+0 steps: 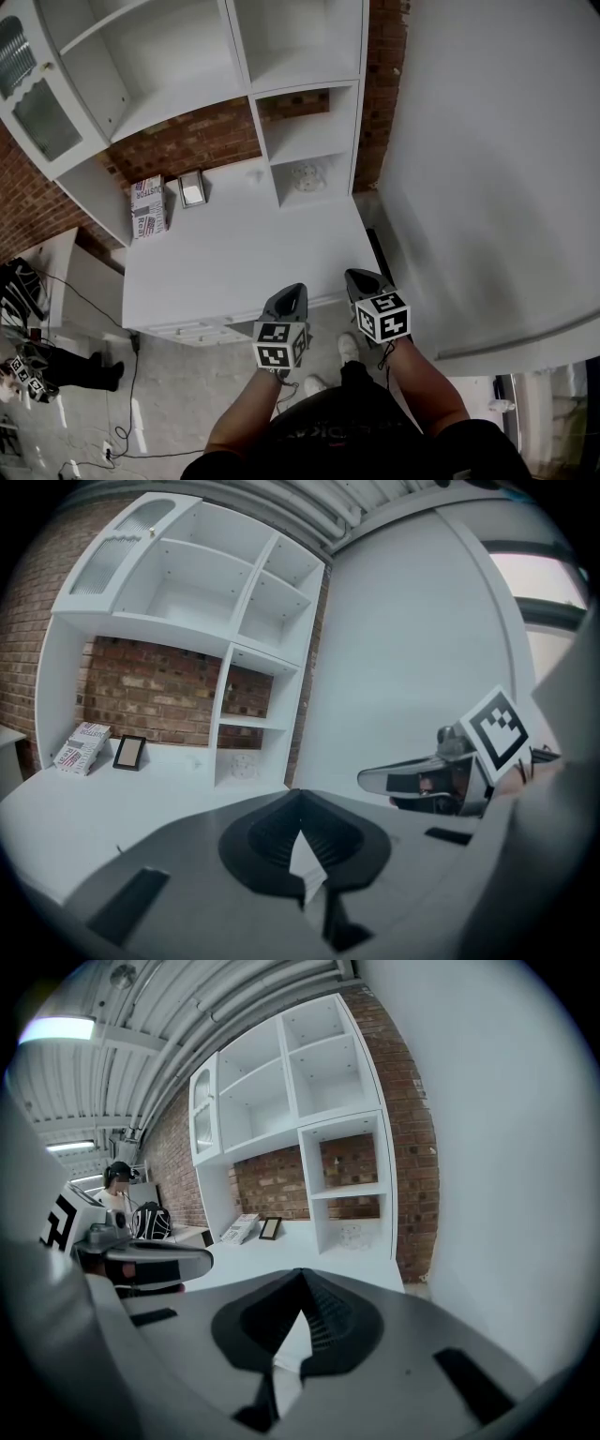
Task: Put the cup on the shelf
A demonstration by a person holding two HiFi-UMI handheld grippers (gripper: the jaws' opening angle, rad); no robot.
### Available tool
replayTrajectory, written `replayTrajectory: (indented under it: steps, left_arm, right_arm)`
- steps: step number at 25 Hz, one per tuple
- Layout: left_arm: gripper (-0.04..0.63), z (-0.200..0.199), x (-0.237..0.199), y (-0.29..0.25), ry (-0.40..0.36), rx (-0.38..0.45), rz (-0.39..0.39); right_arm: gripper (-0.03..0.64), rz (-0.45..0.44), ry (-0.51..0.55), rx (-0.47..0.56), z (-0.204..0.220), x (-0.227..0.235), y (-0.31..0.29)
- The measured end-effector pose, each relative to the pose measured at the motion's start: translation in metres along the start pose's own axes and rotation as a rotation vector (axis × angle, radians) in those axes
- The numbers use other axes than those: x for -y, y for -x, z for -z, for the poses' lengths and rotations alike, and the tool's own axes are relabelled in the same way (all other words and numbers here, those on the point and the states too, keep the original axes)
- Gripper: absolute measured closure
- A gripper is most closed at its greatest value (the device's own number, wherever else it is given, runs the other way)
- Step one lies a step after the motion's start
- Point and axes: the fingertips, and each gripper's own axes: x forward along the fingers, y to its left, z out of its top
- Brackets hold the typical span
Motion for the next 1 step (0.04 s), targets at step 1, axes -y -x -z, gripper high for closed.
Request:
replayTrajectory:
  steps: [1]
  left_arm:
    - [0.592, 0.0008, -0.0002, 0.0007, 0.0, -0.001, 0.001]
  right_arm:
    - [0.617, 0.001, -0.002, 0.0, 0.0006, -0.0007, 0.0002]
